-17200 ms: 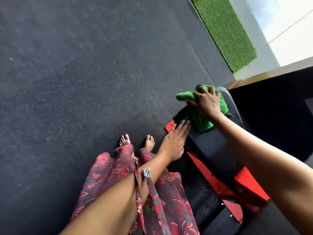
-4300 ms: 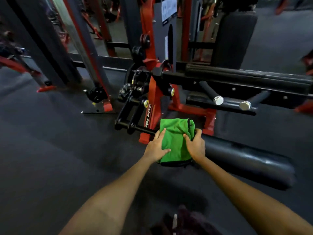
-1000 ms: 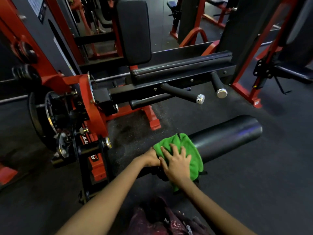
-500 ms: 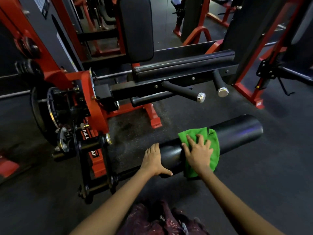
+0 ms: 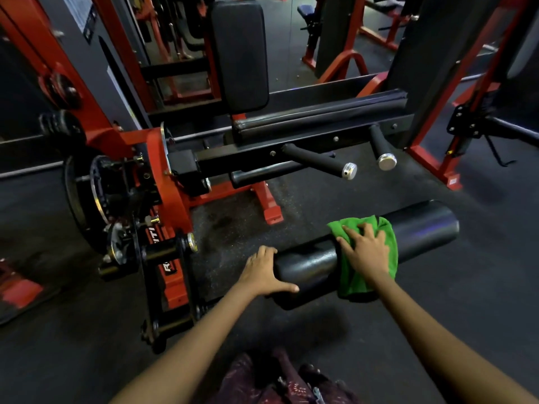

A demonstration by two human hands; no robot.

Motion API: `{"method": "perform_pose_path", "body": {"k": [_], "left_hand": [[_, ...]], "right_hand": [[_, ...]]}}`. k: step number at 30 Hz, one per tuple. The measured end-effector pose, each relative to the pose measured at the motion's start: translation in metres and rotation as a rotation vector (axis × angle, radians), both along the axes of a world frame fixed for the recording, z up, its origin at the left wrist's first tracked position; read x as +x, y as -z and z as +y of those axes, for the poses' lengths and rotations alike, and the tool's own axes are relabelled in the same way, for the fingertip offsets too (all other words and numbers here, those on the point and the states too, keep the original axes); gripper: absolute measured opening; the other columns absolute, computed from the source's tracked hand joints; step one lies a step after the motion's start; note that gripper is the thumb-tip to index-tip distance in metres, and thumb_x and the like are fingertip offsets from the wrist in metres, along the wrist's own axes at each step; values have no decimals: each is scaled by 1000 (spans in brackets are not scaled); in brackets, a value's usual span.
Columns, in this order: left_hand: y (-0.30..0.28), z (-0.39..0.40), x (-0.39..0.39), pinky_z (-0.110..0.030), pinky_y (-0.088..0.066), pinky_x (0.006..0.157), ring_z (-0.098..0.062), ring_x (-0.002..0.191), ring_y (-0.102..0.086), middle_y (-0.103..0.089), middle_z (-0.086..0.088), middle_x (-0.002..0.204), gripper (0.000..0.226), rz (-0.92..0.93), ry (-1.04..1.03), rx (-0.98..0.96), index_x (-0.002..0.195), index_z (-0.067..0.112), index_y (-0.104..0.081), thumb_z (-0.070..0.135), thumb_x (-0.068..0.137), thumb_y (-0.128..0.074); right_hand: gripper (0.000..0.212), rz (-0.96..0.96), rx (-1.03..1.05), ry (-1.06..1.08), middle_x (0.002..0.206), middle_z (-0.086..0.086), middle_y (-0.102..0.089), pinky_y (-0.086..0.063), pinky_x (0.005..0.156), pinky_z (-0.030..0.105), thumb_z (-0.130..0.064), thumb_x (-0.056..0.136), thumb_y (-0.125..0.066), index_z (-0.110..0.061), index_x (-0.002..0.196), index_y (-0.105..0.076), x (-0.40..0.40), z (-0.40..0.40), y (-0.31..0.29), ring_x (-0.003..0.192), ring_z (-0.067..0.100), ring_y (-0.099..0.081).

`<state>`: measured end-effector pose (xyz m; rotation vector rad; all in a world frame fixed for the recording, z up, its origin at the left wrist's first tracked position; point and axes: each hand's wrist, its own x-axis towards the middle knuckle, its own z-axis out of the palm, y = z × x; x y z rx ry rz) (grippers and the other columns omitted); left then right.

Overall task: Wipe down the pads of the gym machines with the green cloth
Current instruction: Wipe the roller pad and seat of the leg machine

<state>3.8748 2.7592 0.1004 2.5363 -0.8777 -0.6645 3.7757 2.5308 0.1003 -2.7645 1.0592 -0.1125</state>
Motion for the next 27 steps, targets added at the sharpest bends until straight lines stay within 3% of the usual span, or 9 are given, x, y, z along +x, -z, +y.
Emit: {"method": "perform_pose_path", "body": {"k": [4,5,7,9,10,14,17,24,27], "left_hand": [[-5,-12,25,-41,-13,119,-29,146,-10,-8,-7,159,136,191,76,200,152,10,-4,66,55,-79],[-4,-14,27,-37,-19,118,-27,145,-16,-12,-7,159,133,260,64,211,152,10,-7,61,55,-82],[-1,-16,27,-17,-41,95,-17,123,-46,-44,-5,144,98,347,28,151,142,9,-35,37,63,-86],[1,-16,24,-6,-42,64,-11,97,-54,-60,0,113,56,367,15,60,123,9,-55,10,73,-79],[1,-15,23,-5,-42,62,-11,94,-54,-61,1,106,55,378,-8,20,121,10,-56,7,71,-79],[-1,-13,18,-28,-38,105,-19,130,-40,-39,-4,143,114,365,-34,88,145,10,-28,40,54,-91],[-1,-13,6,-34,-25,116,-23,142,-22,-18,-8,155,132,297,-9,100,150,7,-11,47,52,-90],[13,-11,-37,-32,-4,120,-27,147,-1,-2,-13,158,127,-12,-47,40,149,0,1,41,64,-84],[21,-8,-51,-29,-16,116,-33,142,-25,-25,-24,152,100,-220,-83,-38,143,-11,-22,26,69,-78]], "right_hand": [[44,-35,-12,-38,136,5,-43,-41,87,45,-52,92,-48,-34,131,-56,9,43,-2,115,36,-38],[42,-30,-14,-113,136,5,-45,-42,85,45,-52,91,-49,-34,128,-57,11,62,-1,115,36,-40],[39,-22,-11,-280,129,6,-53,-45,77,45,-50,88,-52,-32,121,-63,11,101,0,108,38,-47],[41,-5,1,-370,119,7,-59,-47,68,44,-51,82,-52,-30,114,-67,9,121,0,98,37,-54],[42,-16,-8,-394,118,7,-59,-47,66,44,-51,82,-51,-30,115,-67,10,121,2,97,37,-54],[44,4,-23,-300,136,4,-45,-45,83,41,-53,93,-44,-34,132,-53,8,70,1,115,35,-42],[46,4,-8,-122,139,4,-41,-41,90,41,-53,93,-45,-34,135,-50,3,26,-2,116,35,-38],[41,-142,58,21,130,12,-49,-44,77,45,-44,88,-59,-27,125,-62,0,73,7,103,40,-45],[38,-122,76,-117,119,10,-59,-48,62,41,-44,83,-54,-28,114,-69,0,126,6,89,37,-54]]}}
